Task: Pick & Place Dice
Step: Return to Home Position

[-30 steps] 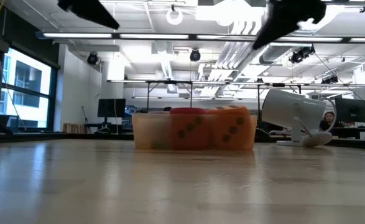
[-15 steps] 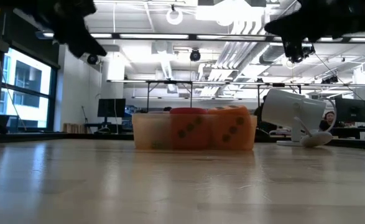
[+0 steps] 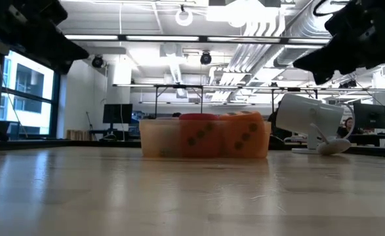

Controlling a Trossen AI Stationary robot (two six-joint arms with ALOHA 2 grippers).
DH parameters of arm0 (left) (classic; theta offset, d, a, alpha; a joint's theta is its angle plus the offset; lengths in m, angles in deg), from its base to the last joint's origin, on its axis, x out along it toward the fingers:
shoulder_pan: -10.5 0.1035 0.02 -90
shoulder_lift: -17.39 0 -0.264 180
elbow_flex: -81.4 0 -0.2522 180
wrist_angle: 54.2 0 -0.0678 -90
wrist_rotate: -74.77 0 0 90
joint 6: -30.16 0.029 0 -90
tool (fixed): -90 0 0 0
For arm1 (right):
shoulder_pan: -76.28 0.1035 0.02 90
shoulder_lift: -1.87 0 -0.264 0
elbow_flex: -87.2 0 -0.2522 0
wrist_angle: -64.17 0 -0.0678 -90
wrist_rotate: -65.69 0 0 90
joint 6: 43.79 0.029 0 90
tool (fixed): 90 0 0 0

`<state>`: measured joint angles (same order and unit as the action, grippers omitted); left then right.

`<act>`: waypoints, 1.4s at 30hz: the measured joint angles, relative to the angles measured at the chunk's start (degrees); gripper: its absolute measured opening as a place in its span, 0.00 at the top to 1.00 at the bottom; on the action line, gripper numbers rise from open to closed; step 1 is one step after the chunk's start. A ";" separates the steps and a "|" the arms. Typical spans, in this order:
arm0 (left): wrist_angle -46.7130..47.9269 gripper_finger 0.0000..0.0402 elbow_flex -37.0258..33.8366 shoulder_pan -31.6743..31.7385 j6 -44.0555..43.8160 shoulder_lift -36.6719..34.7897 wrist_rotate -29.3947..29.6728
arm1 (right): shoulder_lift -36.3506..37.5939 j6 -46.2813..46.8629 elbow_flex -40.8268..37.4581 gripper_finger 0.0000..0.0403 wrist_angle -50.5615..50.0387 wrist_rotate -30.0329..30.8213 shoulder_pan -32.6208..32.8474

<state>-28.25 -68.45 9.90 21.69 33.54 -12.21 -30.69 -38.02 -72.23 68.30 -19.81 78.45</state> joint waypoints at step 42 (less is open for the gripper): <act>-9.49 1.00 -13.82 -9.92 6.06 -14.34 1.73 | 26.59 7.94 -6.36 1.00 -12.03 -3.15 -0.78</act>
<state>-37.74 -82.27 -0.02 27.75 19.20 -10.48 -4.10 -30.08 -78.59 56.26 -22.97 77.67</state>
